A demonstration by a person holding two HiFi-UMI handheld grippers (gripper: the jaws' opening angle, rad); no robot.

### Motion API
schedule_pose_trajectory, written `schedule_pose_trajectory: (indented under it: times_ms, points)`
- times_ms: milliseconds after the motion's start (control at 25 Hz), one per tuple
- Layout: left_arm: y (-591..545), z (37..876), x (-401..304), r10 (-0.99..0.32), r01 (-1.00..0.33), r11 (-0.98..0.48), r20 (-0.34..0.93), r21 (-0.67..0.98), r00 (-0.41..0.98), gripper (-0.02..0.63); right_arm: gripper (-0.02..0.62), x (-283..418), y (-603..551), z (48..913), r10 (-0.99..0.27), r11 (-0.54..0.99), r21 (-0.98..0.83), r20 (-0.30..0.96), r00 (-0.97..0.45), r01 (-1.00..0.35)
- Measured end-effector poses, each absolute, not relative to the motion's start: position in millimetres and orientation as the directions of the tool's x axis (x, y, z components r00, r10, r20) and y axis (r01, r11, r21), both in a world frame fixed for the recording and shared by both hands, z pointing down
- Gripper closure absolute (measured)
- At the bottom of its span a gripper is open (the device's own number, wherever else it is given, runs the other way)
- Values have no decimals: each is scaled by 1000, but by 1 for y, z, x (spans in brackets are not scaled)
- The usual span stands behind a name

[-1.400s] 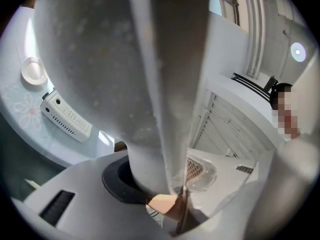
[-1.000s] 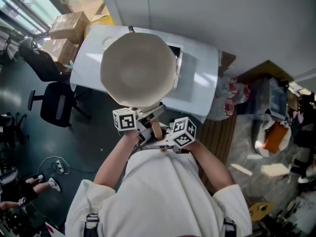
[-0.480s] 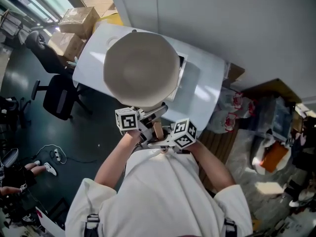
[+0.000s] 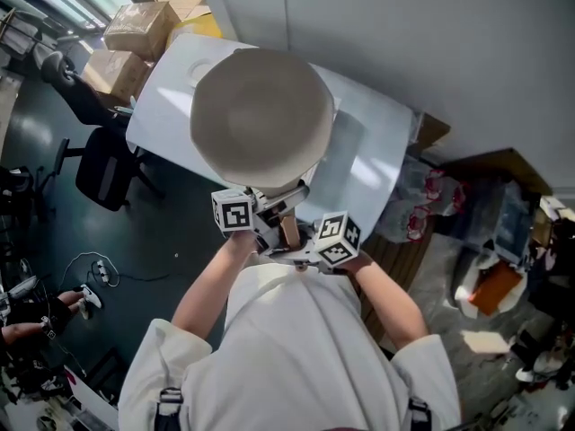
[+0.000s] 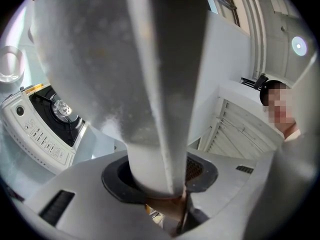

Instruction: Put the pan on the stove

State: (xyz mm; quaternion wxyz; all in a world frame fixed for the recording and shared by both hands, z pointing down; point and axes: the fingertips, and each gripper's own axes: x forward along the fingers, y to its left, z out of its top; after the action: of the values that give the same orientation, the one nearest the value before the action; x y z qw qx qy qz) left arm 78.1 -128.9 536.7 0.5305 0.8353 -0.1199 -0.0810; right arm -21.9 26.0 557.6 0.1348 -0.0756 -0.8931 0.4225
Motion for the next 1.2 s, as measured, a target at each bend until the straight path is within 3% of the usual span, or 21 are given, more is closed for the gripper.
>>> schedule_pose_trajectory:
  times_ms: [1200]
  points:
    - [-179, 654, 101, -75, -5, -324, -20, 946, 997, 420, 469, -29, -47, 659, 70, 516, -849, 180, -981, -119]
